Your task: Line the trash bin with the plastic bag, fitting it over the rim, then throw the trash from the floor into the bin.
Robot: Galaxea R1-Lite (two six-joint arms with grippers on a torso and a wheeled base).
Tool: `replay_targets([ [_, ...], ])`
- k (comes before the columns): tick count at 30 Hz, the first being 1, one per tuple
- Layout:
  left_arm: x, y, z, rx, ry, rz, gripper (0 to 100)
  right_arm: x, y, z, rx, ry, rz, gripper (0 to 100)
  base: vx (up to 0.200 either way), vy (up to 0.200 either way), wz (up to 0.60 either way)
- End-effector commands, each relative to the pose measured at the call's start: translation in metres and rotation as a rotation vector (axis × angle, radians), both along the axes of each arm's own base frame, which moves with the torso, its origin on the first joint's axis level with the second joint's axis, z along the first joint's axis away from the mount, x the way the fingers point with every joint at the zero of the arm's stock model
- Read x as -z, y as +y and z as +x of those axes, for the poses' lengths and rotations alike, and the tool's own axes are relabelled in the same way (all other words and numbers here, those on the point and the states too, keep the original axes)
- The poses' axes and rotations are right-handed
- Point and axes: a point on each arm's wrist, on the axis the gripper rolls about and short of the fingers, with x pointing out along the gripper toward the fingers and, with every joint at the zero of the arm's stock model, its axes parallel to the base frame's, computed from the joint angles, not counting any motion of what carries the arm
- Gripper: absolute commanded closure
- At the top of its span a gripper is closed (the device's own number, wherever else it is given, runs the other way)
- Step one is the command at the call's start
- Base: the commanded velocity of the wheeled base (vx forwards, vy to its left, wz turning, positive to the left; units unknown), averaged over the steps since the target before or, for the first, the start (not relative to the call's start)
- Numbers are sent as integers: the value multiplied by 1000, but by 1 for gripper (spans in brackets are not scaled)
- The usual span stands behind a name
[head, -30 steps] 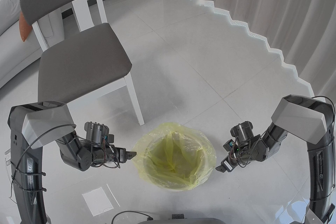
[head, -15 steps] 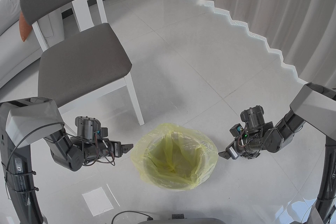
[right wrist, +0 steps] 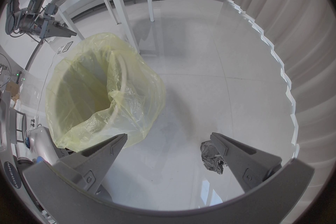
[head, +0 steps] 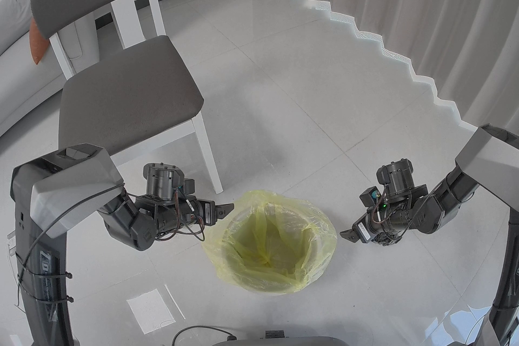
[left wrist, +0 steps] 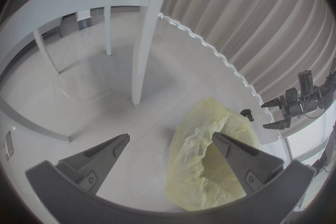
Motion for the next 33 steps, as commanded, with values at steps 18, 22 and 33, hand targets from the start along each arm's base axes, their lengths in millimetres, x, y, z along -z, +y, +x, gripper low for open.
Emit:
replay_targets([
  [18, 57, 4, 29, -40, 119, 171, 0, 0, -10, -4, 28, 11, -8, 0, 0, 0, 0],
  [22, 49, 10, 25, -56, 120, 158, 0, -1, -12, -6, 31, -3, -4, 0, 0, 0, 0],
  [33, 10, 51, -1, -89, 124, 60, 0, -26, 6, -14, -28, -80, 26, 0, 0, 0, 0],
])
